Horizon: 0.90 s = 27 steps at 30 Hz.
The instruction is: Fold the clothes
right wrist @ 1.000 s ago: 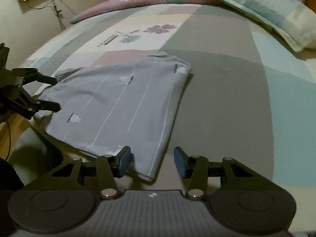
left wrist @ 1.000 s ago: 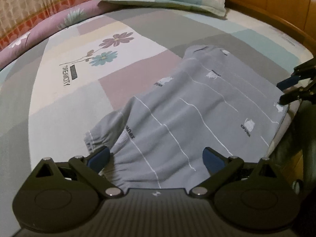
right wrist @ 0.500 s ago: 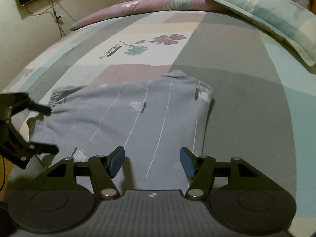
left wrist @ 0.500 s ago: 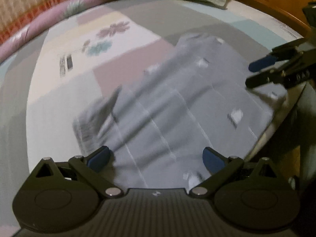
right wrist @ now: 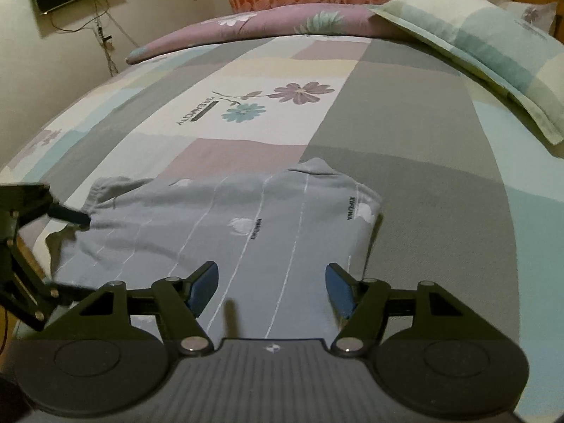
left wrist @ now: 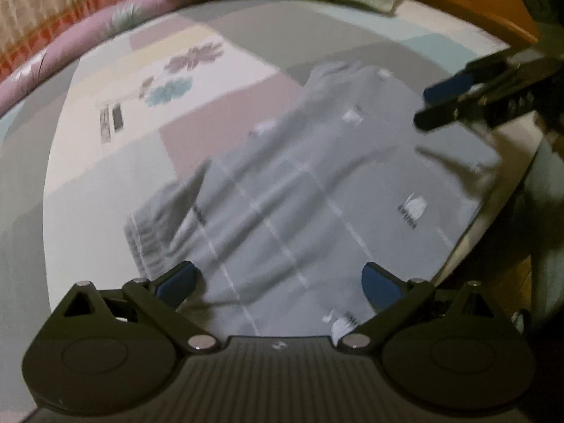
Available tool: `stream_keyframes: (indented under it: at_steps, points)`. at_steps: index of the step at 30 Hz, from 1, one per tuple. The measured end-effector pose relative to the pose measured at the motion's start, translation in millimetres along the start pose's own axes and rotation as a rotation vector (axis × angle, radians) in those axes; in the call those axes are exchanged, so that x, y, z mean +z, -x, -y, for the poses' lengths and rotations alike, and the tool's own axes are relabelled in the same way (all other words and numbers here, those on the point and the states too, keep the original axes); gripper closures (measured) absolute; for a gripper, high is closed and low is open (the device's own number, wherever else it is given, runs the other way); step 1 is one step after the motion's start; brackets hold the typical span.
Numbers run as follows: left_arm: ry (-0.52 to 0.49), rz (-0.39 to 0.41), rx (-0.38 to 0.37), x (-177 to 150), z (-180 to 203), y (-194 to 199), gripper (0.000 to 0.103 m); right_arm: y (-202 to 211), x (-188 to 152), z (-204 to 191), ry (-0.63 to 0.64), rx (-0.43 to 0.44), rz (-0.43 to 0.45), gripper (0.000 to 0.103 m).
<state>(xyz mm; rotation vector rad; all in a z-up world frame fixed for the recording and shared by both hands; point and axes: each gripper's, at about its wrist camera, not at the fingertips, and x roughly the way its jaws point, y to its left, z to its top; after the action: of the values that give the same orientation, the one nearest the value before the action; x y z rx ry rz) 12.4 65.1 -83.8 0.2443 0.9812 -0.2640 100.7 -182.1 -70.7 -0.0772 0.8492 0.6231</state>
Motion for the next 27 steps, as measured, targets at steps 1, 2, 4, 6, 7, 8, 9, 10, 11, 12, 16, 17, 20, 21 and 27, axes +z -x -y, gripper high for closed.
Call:
stream_keyframes:
  at_steps: [1,2,4,6,7,8,9,10,11,12,16,17,20,21,27]
  points:
    - [0.004,0.005,-0.006,-1,-1,1,0.003,-3,0,2,-0.005,-0.005,-0.007,0.031]
    - [0.007,0.007,-0.009,-2,-2,3,0.003,-5,1,4,-0.011,-0.011,-0.014,0.031]
    - [0.01,0.01,-0.013,-2,-4,7,0.003,-10,-1,9,-0.02,-0.042,-0.043,0.031]
    - [0.005,0.017,0.005,0,-5,13,0.003,-8,-1,10,-0.016,-0.037,-0.039,0.031]
    - [0.003,0.025,0.012,2,-6,16,0.003,-6,1,10,-0.013,-0.034,-0.03,0.031]
    - [0.003,0.035,0.012,3,-7,19,0.003,-4,3,9,-0.01,-0.03,-0.02,0.031]
    - [0.003,0.045,0.013,5,-8,21,0.003,-3,6,9,-0.006,-0.029,-0.009,0.031]
    - [0.004,0.053,0.013,6,-9,23,0.003,-2,9,8,-0.003,-0.028,0.001,0.03]
    - [0.008,0.057,0.012,8,-9,22,0.003,-1,12,8,0.001,-0.027,0.012,0.03]
    - [0.012,0.061,0.01,9,-10,21,0.003,-4,16,7,0.003,-0.025,0.018,0.03]
    - [0.021,0.066,-0.007,12,-12,12,0.003,-16,33,5,0.017,-0.016,0.044,0.028]
    - [0.022,0.062,-0.017,11,-13,9,0.003,-21,37,4,0.022,-0.012,0.05,0.026]
    - [0.028,0.054,-0.023,7,-14,4,0.003,-43,47,7,0.007,0.02,0.04,0.026]
    - [0.027,0.056,-0.025,6,-15,4,0.003,-52,49,9,0.005,0.026,0.033,0.026]
    - [0.055,0.079,-0.03,5,-23,10,0.003,-72,60,19,-0.037,0.037,0.008,0.025]
